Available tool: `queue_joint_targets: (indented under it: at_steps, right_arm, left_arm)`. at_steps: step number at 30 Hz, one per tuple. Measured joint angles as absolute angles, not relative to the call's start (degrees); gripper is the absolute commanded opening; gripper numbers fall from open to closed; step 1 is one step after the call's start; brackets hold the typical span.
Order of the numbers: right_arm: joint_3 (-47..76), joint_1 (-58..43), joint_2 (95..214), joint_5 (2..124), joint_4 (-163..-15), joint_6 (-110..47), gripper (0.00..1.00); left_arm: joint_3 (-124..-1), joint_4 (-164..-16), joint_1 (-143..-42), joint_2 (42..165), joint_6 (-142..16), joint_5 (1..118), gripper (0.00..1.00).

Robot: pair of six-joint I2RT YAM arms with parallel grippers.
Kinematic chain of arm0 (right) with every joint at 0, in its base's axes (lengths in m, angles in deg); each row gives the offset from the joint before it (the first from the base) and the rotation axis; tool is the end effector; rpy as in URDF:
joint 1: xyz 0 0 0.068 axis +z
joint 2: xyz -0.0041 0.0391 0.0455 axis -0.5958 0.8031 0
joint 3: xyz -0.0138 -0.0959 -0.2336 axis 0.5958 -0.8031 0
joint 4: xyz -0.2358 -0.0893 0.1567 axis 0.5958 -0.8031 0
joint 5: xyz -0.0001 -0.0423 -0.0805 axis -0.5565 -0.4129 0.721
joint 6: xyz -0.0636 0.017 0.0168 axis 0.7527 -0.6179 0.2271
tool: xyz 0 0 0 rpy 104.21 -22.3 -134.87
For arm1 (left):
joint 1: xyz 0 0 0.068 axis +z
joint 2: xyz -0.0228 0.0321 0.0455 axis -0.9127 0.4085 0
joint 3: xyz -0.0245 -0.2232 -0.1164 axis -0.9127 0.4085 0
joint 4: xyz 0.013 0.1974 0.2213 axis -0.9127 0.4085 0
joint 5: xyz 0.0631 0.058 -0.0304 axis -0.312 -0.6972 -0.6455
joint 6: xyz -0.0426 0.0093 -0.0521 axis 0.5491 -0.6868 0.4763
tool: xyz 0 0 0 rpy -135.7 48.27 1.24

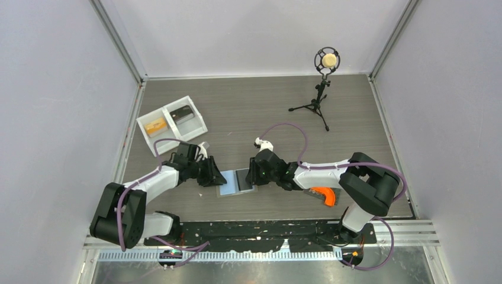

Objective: Take the credit cards out of the card holder
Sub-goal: Remove the credit card from the card holder.

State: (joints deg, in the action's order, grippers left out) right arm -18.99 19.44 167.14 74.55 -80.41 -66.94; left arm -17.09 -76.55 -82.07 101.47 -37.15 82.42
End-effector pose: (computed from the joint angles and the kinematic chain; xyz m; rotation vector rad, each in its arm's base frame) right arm 0.2006 0.2911 0.0877 -0.2620 2.4345 0.7587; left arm 0.2338 -0.0971 0.0812 -0.2867 2.6921 -1.0215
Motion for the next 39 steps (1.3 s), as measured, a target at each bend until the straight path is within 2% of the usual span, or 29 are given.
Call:
queue_joint_targets:
  at_steps: [15, 22, 39]
  right_arm:
    - [-20.67, 19.24, 167.23, 73.89, -77.20, -68.12, 0.27]
    - [-21.44, 19.15, 167.18, 73.65, -75.77, -68.38, 0.27]
    - [-22.93, 18.69, 166.68, 72.84, -73.79, -68.77, 0.26]
  left_arm:
    - [-16.68, -82.63, -88.26, 96.05, -30.40, 79.08, 0.31]
    - [-12.44, -93.43, -89.77, 98.94, -25.61, 77.96, 0.31]
    - [-10.93, -100.36, -91.67, 103.09, -23.82, 75.39, 0.27]
